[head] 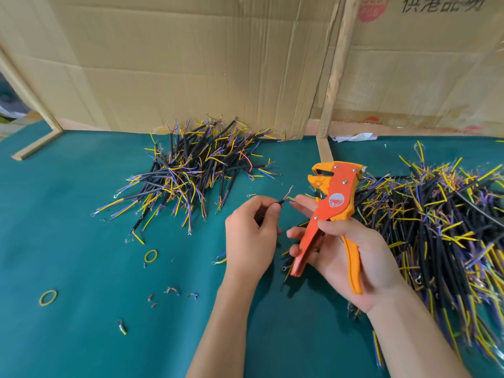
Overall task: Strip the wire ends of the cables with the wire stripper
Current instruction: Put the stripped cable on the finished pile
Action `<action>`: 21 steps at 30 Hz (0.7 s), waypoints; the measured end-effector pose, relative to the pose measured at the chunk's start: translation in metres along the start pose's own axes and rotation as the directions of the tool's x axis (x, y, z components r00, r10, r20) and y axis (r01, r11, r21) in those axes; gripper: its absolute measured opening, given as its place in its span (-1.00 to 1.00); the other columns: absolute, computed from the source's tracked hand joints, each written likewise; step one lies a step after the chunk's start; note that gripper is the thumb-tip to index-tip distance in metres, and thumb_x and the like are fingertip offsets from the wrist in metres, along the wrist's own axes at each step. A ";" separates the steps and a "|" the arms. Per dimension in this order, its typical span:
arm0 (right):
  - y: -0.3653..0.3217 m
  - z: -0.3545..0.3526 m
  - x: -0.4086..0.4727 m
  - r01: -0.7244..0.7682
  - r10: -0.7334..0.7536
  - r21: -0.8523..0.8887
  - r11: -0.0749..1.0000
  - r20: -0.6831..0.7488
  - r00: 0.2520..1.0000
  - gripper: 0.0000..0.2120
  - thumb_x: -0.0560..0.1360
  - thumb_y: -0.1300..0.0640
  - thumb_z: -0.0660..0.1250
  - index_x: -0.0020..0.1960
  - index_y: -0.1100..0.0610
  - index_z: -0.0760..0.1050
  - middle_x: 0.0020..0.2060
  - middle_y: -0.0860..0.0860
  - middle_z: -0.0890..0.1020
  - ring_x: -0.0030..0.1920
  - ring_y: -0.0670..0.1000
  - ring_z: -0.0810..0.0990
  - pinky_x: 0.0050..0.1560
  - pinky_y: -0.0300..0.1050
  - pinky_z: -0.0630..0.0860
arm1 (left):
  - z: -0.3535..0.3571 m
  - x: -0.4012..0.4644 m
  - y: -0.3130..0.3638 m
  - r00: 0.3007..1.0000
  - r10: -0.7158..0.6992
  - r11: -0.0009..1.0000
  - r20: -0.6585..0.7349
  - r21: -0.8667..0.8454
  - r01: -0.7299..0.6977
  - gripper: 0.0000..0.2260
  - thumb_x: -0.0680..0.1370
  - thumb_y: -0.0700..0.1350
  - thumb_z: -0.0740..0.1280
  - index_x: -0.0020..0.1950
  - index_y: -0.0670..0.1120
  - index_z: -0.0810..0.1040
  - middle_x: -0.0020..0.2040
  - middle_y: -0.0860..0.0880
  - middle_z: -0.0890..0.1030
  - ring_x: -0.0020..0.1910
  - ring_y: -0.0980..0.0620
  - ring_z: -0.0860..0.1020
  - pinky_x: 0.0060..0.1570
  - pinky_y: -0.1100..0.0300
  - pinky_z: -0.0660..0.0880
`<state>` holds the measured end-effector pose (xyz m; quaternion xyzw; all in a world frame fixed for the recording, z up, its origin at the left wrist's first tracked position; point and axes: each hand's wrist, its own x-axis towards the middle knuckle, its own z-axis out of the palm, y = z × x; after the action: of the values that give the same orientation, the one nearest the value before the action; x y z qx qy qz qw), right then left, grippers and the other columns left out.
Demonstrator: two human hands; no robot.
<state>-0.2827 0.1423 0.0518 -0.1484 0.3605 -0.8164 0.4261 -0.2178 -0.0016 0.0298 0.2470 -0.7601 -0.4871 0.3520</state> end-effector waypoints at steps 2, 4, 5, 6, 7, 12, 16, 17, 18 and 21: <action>0.000 0.000 0.000 -0.015 0.016 -0.013 1.000 0.013 1.000 -0.46 0.38 0.25 0.36 0.36 0.27 0.55 0.34 0.22 0.58 -0.06 0.24 0.66 -0.11 0.11 0.63 | -0.002 0.001 0.000 0.999 -0.042 0.995 0.004 -0.093 0.042 -0.87 0.61 -0.21 0.34 -0.12 -0.06 0.61 -0.32 0.01 0.59 -0.43 0.08 0.58 -0.28 0.10 0.52; 0.000 0.000 0.000 -0.036 0.036 -0.015 0.999 0.024 0.999 -0.45 0.42 0.25 0.34 0.41 0.24 0.51 0.32 0.24 0.59 -0.04 0.26 0.67 -0.03 0.13 0.64 | -0.004 0.002 -0.001 0.998 -0.064 0.987 -0.015 -0.146 0.061 -0.86 0.62 -0.20 0.32 -0.10 -0.05 0.62 -0.32 0.04 0.58 -0.44 0.04 0.56 -0.31 0.07 0.52; -0.001 0.000 0.000 -0.048 0.048 -0.011 0.999 0.025 0.999 -0.47 0.44 0.23 0.35 0.42 0.23 0.51 0.30 0.27 0.60 -0.02 0.27 0.67 0.02 0.16 0.64 | -0.005 0.003 -0.002 0.997 -0.068 0.986 -0.031 -0.152 0.063 -0.85 0.63 -0.19 0.31 -0.10 -0.04 0.62 -0.33 0.06 0.58 -0.45 0.04 0.55 -0.32 0.10 0.50; -0.003 -0.001 -0.001 -0.061 0.061 -0.010 0.998 0.019 0.998 -0.50 0.47 0.21 0.38 0.41 0.21 0.52 0.27 0.31 0.61 -0.02 0.28 0.67 0.06 0.19 0.63 | -0.005 0.004 -0.003 0.996 -0.071 0.986 -0.047 -0.153 0.063 -0.85 0.63 -0.17 0.31 -0.09 -0.04 0.63 -0.33 0.08 0.58 -0.45 0.06 0.54 -0.33 0.14 0.46; -0.004 -0.003 -0.001 -0.077 0.077 -0.018 0.997 0.004 0.997 -0.54 0.51 0.18 0.39 0.40 0.19 0.54 0.21 0.34 0.62 -0.02 0.30 0.66 0.09 0.22 0.63 | -0.006 0.004 -0.004 0.995 -0.074 0.986 -0.064 -0.155 0.063 -0.85 0.63 -0.15 0.31 -0.09 -0.03 0.63 -0.33 0.09 0.58 -0.46 0.07 0.53 -0.33 0.17 0.43; -0.008 -0.003 -0.003 -0.188 0.185 -0.075 0.979 -0.044 0.982 -0.60 0.54 0.08 0.35 0.35 0.18 0.58 -0.11 0.32 0.61 -0.17 0.30 0.62 -0.02 0.27 0.63 | -0.007 0.006 -0.006 0.993 -0.062 0.984 -0.100 -0.172 0.044 -0.85 0.63 -0.17 0.32 -0.09 -0.04 0.65 -0.34 0.06 0.57 -0.48 0.08 0.50 -0.37 0.26 0.40; -0.006 0.003 -0.002 -0.210 0.205 -0.197 0.957 -0.047 0.978 -0.57 0.44 0.14 0.46 0.28 0.22 0.61 -0.16 0.30 0.59 -0.24 0.26 0.59 -0.17 0.17 0.62 | -0.008 0.006 -0.005 0.995 -0.030 0.987 -0.091 -0.161 0.015 -0.83 0.63 -0.19 0.32 -0.10 -0.03 0.65 -0.34 0.07 0.57 -0.46 0.10 0.49 -0.34 0.28 0.47; -0.006 0.003 -0.002 -0.211 0.207 -0.211 0.955 -0.040 0.978 -0.57 0.42 0.14 0.46 0.27 0.23 0.61 -0.16 0.30 0.58 -0.24 0.26 0.58 -0.17 0.17 0.62 | -0.008 0.006 -0.004 0.996 -0.027 0.987 -0.087 -0.163 0.013 -0.82 0.62 -0.20 0.33 -0.12 -0.01 0.65 -0.34 0.08 0.57 -0.45 0.09 0.48 -0.36 0.30 0.46; -0.006 0.003 -0.002 -0.214 0.212 -0.218 0.952 -0.031 0.977 -0.57 0.41 0.16 0.47 0.26 0.25 0.61 -0.16 0.29 0.58 -0.23 0.26 0.58 -0.17 0.17 0.61 | -0.008 0.005 -0.003 0.996 -0.022 0.987 -0.084 -0.163 0.008 -0.81 0.62 -0.21 0.33 -0.13 0.01 0.64 -0.34 0.07 0.56 -0.44 0.06 0.47 -0.37 0.33 0.45; -0.006 0.000 -0.003 -0.230 0.240 -0.250 0.941 0.012 0.971 -0.53 0.35 0.20 0.52 0.25 0.26 0.60 -0.17 0.29 0.57 -0.22 0.27 0.58 -0.15 0.18 0.60 | -0.007 0.005 -0.002 0.997 0.002 0.991 -0.076 -0.137 -0.012 -0.81 0.62 -0.23 0.33 -0.12 -0.01 0.64 -0.34 0.04 0.55 -0.41 -0.05 0.46 -0.38 0.21 0.48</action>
<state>-0.2842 0.1472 0.0566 -0.1734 0.4653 -0.7051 0.5063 -0.2154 -0.0096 0.0314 0.2379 -0.7118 -0.5273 0.3984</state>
